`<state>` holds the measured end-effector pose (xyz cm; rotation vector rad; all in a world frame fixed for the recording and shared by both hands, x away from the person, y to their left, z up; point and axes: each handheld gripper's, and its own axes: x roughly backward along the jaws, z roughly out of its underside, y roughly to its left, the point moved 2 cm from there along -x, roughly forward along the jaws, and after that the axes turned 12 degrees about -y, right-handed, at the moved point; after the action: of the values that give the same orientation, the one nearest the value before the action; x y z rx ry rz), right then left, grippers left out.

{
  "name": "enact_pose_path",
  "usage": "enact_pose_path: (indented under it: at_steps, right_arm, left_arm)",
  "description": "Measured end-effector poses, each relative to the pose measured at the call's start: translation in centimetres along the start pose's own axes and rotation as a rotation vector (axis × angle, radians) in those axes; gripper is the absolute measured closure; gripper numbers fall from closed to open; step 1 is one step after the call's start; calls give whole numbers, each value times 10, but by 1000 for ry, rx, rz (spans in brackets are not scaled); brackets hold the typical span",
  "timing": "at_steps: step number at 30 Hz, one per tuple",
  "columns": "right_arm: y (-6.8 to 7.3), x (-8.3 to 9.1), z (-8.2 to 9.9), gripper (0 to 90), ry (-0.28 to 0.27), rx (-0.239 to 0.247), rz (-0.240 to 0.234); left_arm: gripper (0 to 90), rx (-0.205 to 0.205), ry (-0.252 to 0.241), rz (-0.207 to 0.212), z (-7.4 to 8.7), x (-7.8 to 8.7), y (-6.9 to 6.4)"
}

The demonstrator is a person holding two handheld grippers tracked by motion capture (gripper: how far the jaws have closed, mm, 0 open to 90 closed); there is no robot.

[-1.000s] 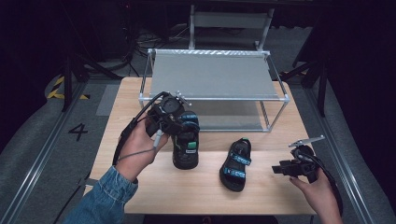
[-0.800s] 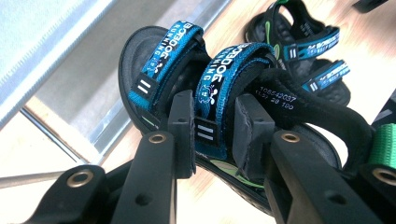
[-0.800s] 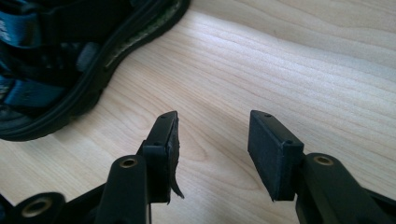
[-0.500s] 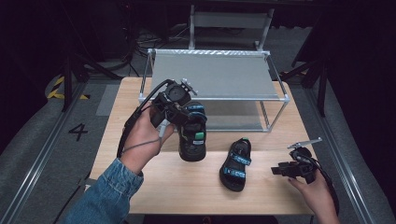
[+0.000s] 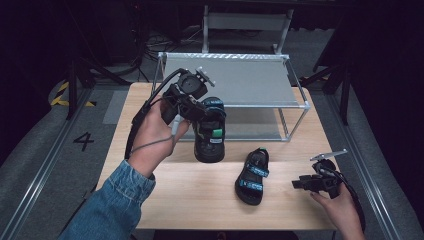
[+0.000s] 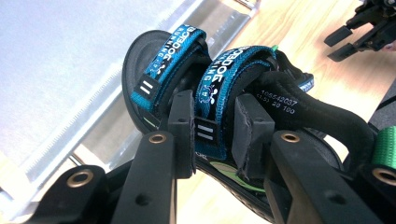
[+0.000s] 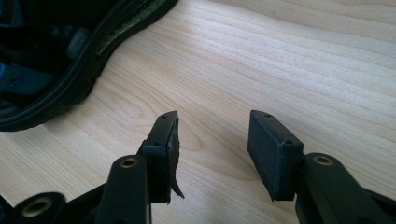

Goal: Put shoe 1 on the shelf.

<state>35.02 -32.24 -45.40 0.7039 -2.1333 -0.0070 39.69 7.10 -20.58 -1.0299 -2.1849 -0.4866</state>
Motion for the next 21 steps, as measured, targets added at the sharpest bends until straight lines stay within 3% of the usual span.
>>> enact_pose_path:
  at_steps: [11, 21]
  right_arm:
    - [-2, -2, 5, 541, 7, 5, -1]
    - [-1, 1, 7, 545, 1, 7, -11]
  left_arm:
    - [717, 9, -29, 15, -24, 0, 15]
    - [717, 22, -55, 7, -42, -12, 31]
